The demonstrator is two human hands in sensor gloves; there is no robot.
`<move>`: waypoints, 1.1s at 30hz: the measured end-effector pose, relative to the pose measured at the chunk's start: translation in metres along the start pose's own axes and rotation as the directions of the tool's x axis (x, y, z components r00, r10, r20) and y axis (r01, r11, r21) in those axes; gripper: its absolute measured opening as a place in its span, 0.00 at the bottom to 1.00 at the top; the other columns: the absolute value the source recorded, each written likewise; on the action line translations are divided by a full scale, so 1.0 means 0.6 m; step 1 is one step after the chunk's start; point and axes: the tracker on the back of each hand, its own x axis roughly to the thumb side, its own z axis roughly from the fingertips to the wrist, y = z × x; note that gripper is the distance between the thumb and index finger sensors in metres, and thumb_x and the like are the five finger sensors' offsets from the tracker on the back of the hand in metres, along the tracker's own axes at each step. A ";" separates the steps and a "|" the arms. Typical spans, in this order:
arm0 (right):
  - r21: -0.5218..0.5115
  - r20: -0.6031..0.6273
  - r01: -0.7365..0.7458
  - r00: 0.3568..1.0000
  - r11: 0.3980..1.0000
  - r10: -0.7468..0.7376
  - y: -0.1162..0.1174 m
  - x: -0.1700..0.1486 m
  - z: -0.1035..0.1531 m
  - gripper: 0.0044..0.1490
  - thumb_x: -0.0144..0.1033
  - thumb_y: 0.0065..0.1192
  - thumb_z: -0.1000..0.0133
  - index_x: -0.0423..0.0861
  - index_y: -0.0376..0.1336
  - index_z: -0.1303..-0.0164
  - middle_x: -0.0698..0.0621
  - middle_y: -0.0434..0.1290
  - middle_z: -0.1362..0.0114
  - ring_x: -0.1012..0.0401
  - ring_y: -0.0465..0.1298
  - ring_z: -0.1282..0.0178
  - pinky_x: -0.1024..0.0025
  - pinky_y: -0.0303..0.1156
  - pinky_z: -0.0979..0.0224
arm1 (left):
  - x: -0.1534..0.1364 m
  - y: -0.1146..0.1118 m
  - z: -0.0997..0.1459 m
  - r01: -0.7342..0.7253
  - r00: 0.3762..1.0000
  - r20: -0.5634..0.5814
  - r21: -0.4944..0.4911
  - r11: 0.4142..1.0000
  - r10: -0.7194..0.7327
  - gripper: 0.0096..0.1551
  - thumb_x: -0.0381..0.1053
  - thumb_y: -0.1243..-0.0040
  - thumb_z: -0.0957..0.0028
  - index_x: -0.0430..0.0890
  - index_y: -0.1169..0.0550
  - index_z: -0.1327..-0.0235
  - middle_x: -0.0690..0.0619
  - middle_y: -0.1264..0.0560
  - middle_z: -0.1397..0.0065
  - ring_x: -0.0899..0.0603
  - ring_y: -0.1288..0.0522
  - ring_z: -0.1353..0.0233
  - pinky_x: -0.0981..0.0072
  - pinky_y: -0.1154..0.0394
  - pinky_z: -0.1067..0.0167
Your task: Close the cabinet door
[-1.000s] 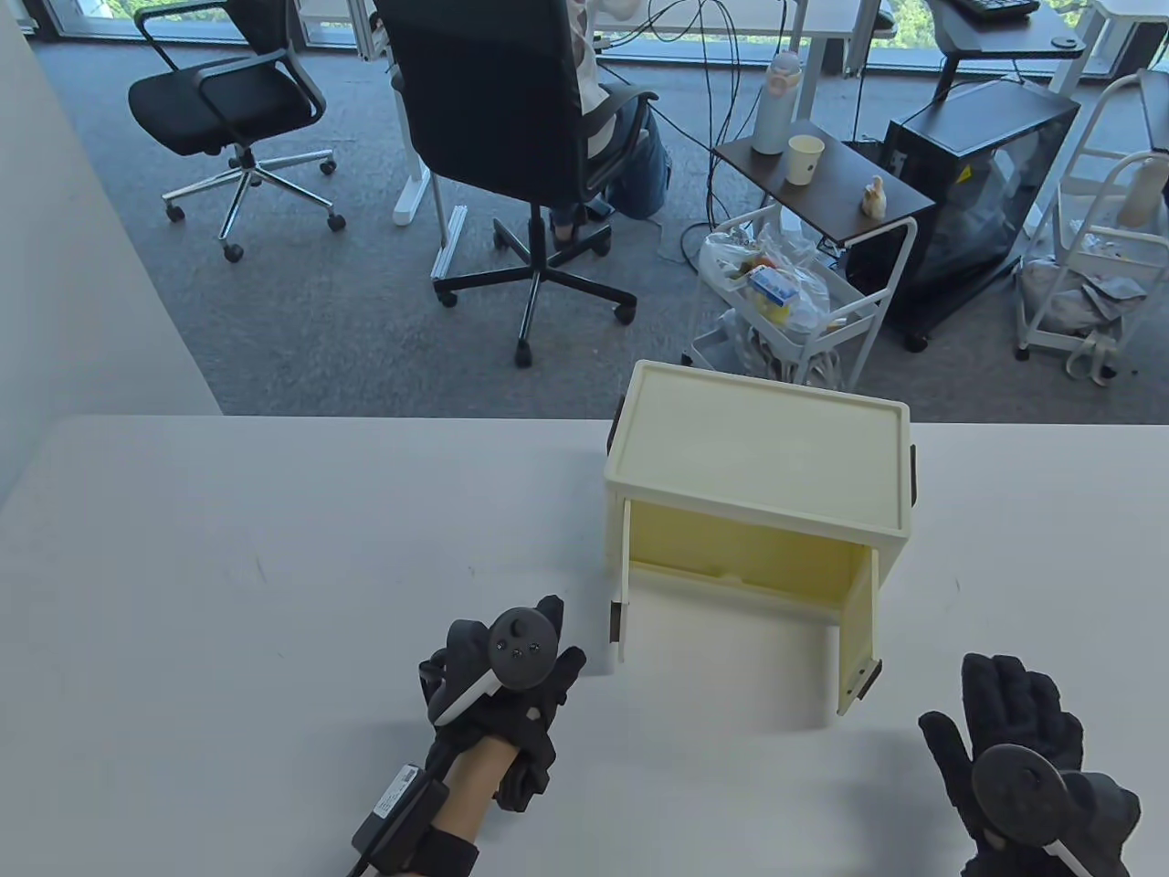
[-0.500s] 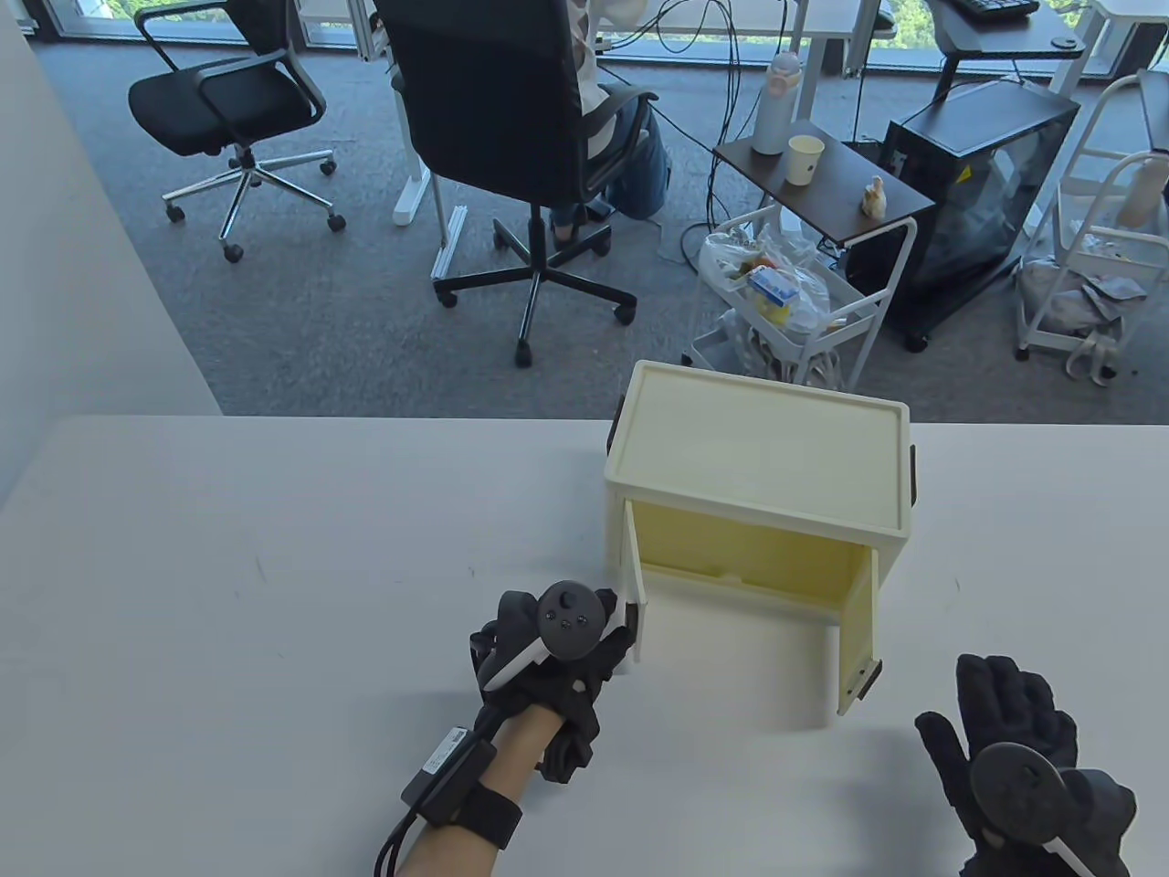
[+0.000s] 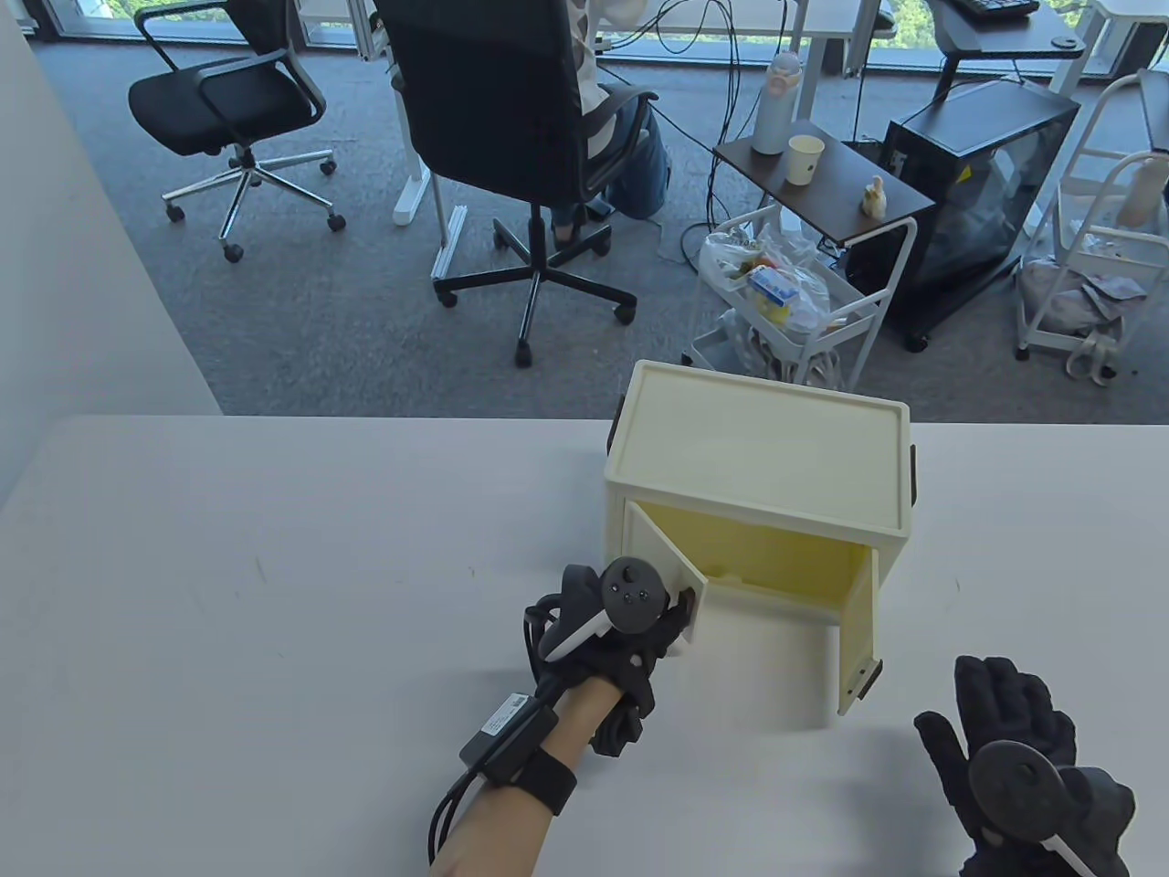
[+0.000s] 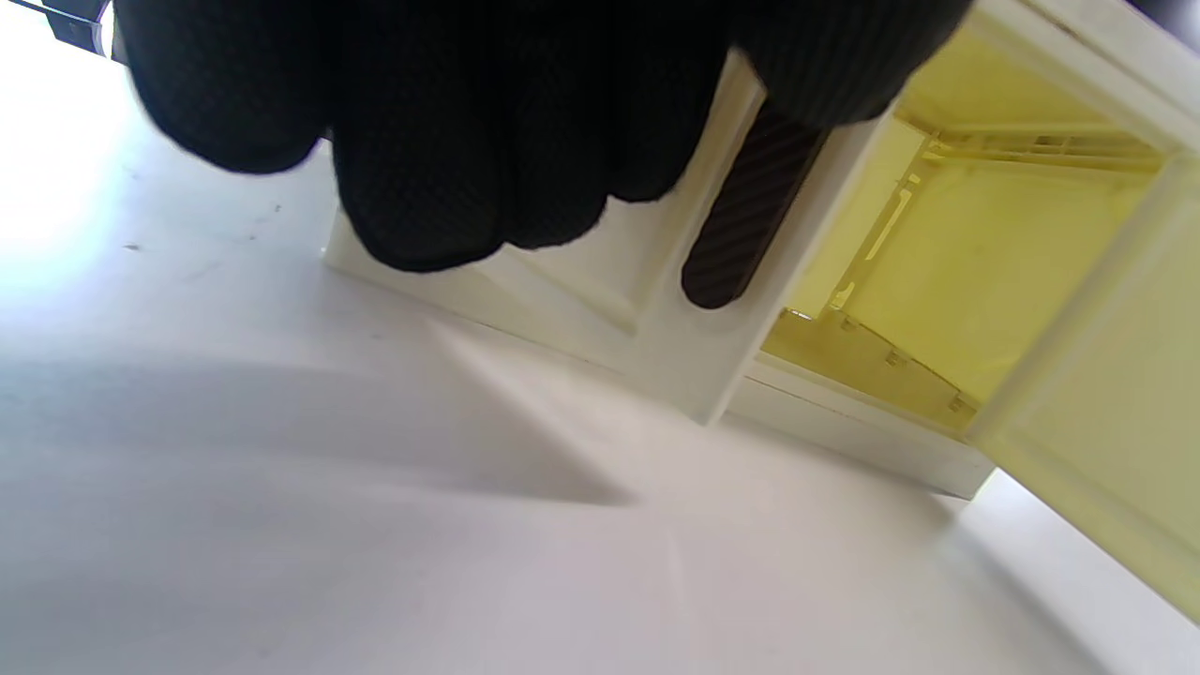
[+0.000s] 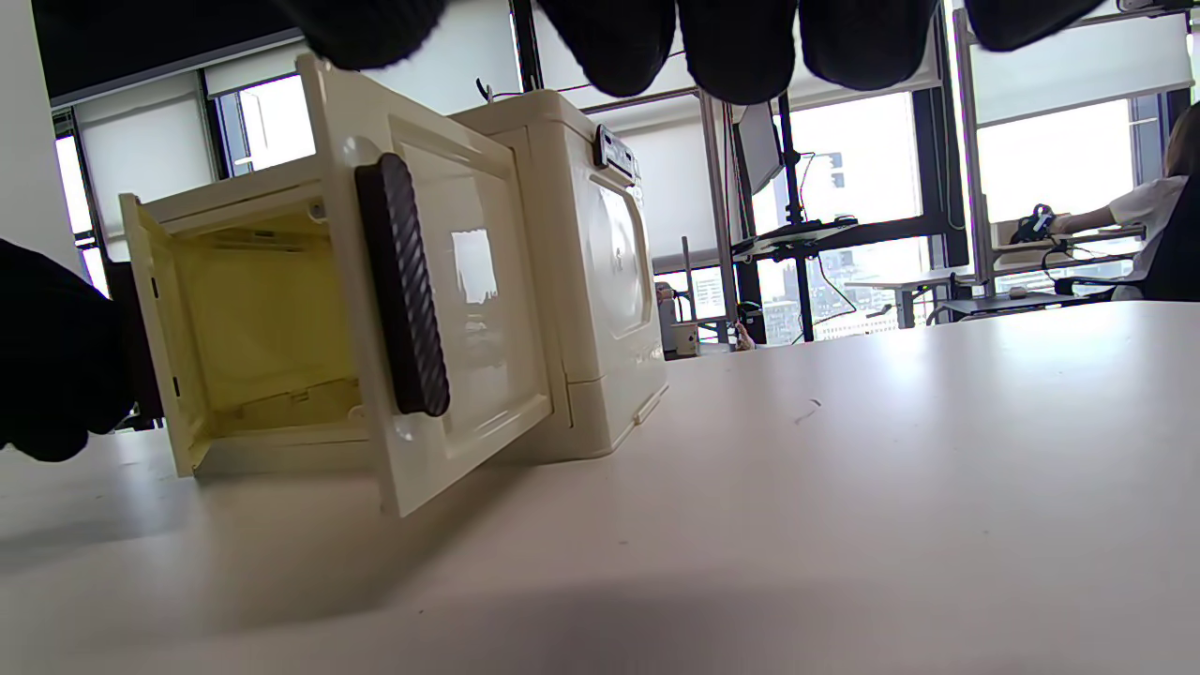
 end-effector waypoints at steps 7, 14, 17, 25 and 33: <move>0.014 -0.006 0.009 1.000 1.000 -0.009 0.002 0.000 -0.003 0.47 0.54 0.47 0.36 0.33 0.49 0.17 0.26 0.51 0.16 0.27 0.54 0.21 0.22 0.53 0.27 | 0.031 -0.002 -0.040 0.015 1.000 -0.025 0.016 1.000 -0.014 0.30 0.59 0.46 0.38 0.40 0.22 0.35 0.37 0.21 0.34 0.34 0.15 0.41 0.37 0.23 0.43; 0.047 0.003 0.005 1.000 0.999 -0.006 0.008 0.005 -0.007 0.47 0.54 0.47 0.35 0.32 0.50 0.17 0.26 0.52 0.16 0.27 0.55 0.21 0.22 0.53 0.27 | 0.042 0.001 -0.068 -0.024 0.998 -0.052 0.021 0.999 0.025 0.34 0.59 0.47 0.37 0.37 0.27 0.27 0.35 0.24 0.31 0.32 0.17 0.37 0.34 0.26 0.40; 0.056 0.002 0.009 1.000 0.998 -0.009 0.010 0.006 -0.007 0.47 0.54 0.47 0.35 0.32 0.50 0.17 0.26 0.52 0.16 0.27 0.55 0.21 0.22 0.54 0.27 | 0.043 0.000 -0.068 -0.013 0.999 -0.046 0.010 1.000 0.014 0.35 0.59 0.48 0.37 0.37 0.27 0.27 0.35 0.24 0.30 0.32 0.18 0.36 0.33 0.26 0.40; 0.065 0.019 -0.004 1.000 0.998 0.003 0.012 0.016 -0.009 0.47 0.54 0.47 0.35 0.32 0.50 0.17 0.26 0.52 0.16 0.27 0.56 0.21 0.22 0.54 0.27 | 0.018 0.011 -0.016 -0.011 0.999 -0.041 0.017 1.000 0.011 0.36 0.59 0.48 0.37 0.36 0.29 0.25 0.34 0.26 0.28 0.29 0.20 0.33 0.31 0.28 0.38; 0.048 0.022 -0.022 1.000 0.999 0.021 0.011 0.018 -0.008 0.47 0.54 0.47 0.35 0.32 0.50 0.17 0.26 0.53 0.17 0.28 0.56 0.21 0.23 0.54 0.27 | -0.015 0.041 0.101 -0.040 0.999 -0.020 0.096 0.995 0.043 0.38 0.59 0.49 0.36 0.35 0.33 0.22 0.31 0.32 0.24 0.26 0.25 0.29 0.27 0.32 0.36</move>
